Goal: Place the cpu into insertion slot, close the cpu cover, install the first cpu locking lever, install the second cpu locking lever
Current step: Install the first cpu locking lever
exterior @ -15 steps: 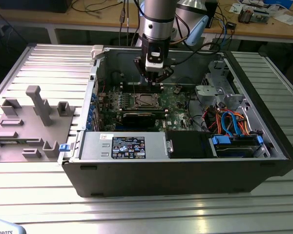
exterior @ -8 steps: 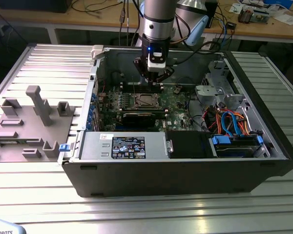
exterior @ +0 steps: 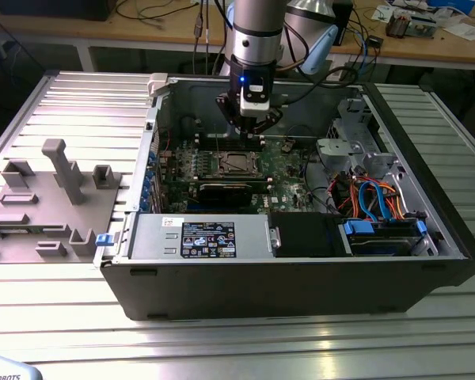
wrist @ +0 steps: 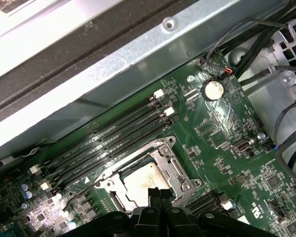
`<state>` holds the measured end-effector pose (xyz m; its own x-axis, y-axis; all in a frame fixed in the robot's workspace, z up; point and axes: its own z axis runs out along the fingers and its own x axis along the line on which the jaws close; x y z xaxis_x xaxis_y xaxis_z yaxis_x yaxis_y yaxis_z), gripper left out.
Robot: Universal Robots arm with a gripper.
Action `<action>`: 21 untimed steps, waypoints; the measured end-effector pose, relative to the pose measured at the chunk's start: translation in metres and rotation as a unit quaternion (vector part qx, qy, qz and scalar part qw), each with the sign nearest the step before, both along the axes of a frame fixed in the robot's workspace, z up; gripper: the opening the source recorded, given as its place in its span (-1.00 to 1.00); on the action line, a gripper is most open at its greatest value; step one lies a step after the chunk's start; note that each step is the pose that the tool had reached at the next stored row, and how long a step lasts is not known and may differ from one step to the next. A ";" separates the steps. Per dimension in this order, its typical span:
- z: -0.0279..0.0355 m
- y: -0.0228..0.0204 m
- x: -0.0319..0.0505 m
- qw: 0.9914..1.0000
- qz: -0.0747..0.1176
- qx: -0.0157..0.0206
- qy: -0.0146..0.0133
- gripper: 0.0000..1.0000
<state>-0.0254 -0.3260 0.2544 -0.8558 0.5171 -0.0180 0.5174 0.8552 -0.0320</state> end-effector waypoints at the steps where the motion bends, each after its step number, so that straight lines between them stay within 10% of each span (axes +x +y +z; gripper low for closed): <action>1: 0.0000 0.0000 0.0000 1.000 0.001 0.000 0.000 -0.79; 21: 0.0000 0.0000 0.0000 1.000 0.025 0.000 0.000 -0.79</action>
